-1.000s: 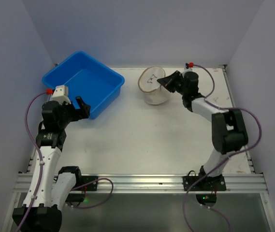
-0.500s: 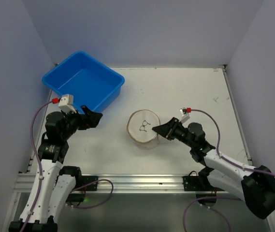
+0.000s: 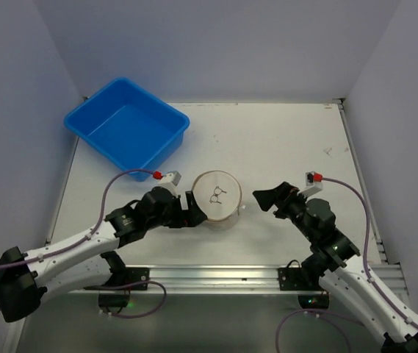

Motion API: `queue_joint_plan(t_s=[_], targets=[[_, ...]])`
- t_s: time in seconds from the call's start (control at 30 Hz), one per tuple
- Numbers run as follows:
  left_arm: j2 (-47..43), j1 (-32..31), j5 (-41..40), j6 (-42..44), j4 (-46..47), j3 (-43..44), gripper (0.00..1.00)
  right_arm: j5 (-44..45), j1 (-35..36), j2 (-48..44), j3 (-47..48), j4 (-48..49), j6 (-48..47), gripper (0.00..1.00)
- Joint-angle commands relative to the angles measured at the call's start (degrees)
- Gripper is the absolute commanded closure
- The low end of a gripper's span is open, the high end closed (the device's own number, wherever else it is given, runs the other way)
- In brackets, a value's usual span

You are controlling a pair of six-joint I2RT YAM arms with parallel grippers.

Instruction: Unzip the laundry bag and remove the bra

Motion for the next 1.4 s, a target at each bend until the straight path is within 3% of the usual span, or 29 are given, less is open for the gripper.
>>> queue_joint_plan(t_s=[0.0, 0.07, 0.17, 0.2, 0.23, 0.27, 0.33, 0.43, 0.57, 0.73, 0.77, 0.83, 0.9, 0.93, 1.13, 1.27, 1.37], targets=[[3.7, -4.8, -11.5, -7.6, 6.9, 2.3, 0.12, 0.6, -0.1, 0.1, 4.9, -12.5, -9.1, 0.08], [7.2, -5.1, -11.8, -7.9, 8.1, 2.7, 0.17, -1.6, -0.1, 0.7, 5.2, -13.9, -10.1, 0.09], [11.2, -5.2, -12.9, -6.7, 8.3, 4.3, 0.35, -5.6, -0.1, 0.4, 4.8, -13.1, -11.8, 0.11], [11.9, -5.2, -13.5, -6.2, 8.2, 5.4, 0.47, -7.1, -0.1, -0.2, 4.2, -12.8, -12.3, 0.11], [13.0, -5.2, -14.6, -5.7, 7.6, 6.2, 0.67, -8.5, -0.1, -0.5, 3.9, -12.5, -12.5, 0.12], [13.4, -5.2, -17.6, -4.6, 5.7, 7.1, 0.73, -9.1, -0.1, -0.7, 3.6, -12.3, -12.8, 0.12], [14.1, -5.1, -22.6, -2.4, 3.7, 9.9, 0.79, -10.6, -0.1, -1.1, 3.6, -12.2, -13.9, 0.13], [14.7, -4.7, -25.7, 6.2, 4.6, 13.4, 0.8, -12.7, -0.1, -0.7, 3.8, -11.8, -15.3, 0.14], [16.0, -1.5, -26.8, 17.6, 8.2, 17.3, 0.76, -17.2, 0.0, 1.0, 3.6, -9.0, -15.7, 0.16], [18.8, 4.1, -21.6, 22.7, 12.2, 20.5, 0.66, -18.7, 0.5, 3.0, 3.1, -6.8, -14.8, 0.18], [19.1, 5.3, -20.9, 21.9, 10.6, 21.3, 0.6, -18.7, 0.5, 3.2, 3.2, -6.7, -14.8, 0.18], [18.5, 5.4, -20.8, 19.5, 6.8, 23.9, 0.35, -17.9, 0.6, 3.1, 3.8, -7.0, -15.3, 0.18], [16.6, 5.3, -20.3, 12.5, 2.5, 22.6, 0.03, -17.1, 0.6, 2.9, 4.4, -7.8, -16.1, 0.17], [14.2, 5.2, -19.2, 9.8, 0.7, 21.5, 0.0, -16.9, 0.6, 2.8, 4.6, -8.0, -16.3, 0.17], [8.4, 0.5, -14.3, -4.5, 4.7, 9.5, 0.0, -16.9, 0.6, 4.6, 4.9, -6.8, -17.0, 0.17], [11.2, -5.3, -14.6, -11.0, 9.2, 5.7, 0.07, -15.8, 0.7, 6.6, 5.4, -6.8, -17.9, 0.17], [14.9, -6.2, -14.3, -13.3, 11.6, 4.9, 0.12, -15.8, 0.8, 6.8, 5.3, -6.0, -18.5, 0.17]])
